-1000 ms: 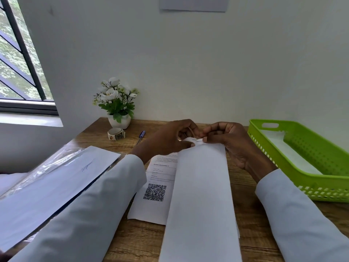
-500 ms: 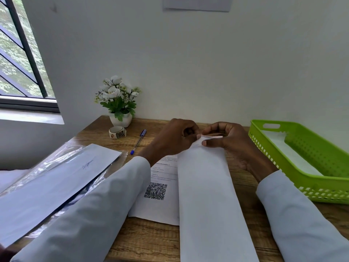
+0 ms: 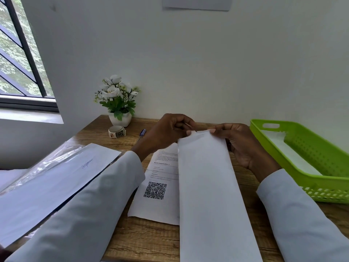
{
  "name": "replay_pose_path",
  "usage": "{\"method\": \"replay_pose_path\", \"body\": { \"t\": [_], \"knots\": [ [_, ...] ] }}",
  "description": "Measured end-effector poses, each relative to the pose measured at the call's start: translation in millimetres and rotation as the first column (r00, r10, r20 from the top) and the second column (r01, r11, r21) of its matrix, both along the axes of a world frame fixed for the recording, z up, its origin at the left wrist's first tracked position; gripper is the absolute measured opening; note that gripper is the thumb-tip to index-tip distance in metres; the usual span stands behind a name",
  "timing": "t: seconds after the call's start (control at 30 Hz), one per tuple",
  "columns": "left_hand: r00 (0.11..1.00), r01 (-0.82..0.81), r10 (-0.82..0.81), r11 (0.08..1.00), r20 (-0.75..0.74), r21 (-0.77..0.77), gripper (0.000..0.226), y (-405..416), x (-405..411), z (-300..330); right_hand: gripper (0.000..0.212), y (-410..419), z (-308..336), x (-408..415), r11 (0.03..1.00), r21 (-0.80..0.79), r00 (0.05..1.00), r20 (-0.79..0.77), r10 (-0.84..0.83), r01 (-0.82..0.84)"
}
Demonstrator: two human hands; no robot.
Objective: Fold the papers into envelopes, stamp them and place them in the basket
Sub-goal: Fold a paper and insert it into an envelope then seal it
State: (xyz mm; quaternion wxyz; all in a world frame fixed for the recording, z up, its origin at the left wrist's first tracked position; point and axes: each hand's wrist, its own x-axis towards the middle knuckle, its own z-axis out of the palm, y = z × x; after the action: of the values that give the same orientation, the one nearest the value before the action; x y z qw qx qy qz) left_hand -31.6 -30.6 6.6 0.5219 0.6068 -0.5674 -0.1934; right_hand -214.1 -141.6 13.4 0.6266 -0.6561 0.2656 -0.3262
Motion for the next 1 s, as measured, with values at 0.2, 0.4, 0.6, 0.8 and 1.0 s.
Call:
{"method": "replay_pose_path", "body": {
  "t": [0.2,0.4,0.6,0.8,1.0],
  "knots": [
    [0.965,0.055,-0.039,0.997,-0.26,0.055,0.025,12,6,0,0.006,-3,-1,1,0.998,0.048,0.998,0.024,-0.053,0.052],
    [0.92,0.019,-0.005,0.999,-0.391,0.031,0.015,9,-2,-12,0.006,-3,-3,1,0.998,0.057,0.996,0.089,0.016,-0.021],
    [0.857,-0.072,0.051,0.997,-0.513,-0.022,0.011,8,2,-12,0.009,-11,-2,-6,0.999,-0.029,0.998,0.043,0.042,-0.04],
    [0.857,-0.062,0.028,0.997,-0.514,-0.049,0.013,7,7,-14,0.023,-11,-2,-5,0.996,-0.06,0.995,0.067,0.076,-0.072],
    [0.916,-0.031,-0.02,0.992,-0.401,-0.12,0.012,7,10,-16,0.023,-11,-1,-3,0.992,-0.127,0.995,0.095,-0.007,0.019]
  ]
}}
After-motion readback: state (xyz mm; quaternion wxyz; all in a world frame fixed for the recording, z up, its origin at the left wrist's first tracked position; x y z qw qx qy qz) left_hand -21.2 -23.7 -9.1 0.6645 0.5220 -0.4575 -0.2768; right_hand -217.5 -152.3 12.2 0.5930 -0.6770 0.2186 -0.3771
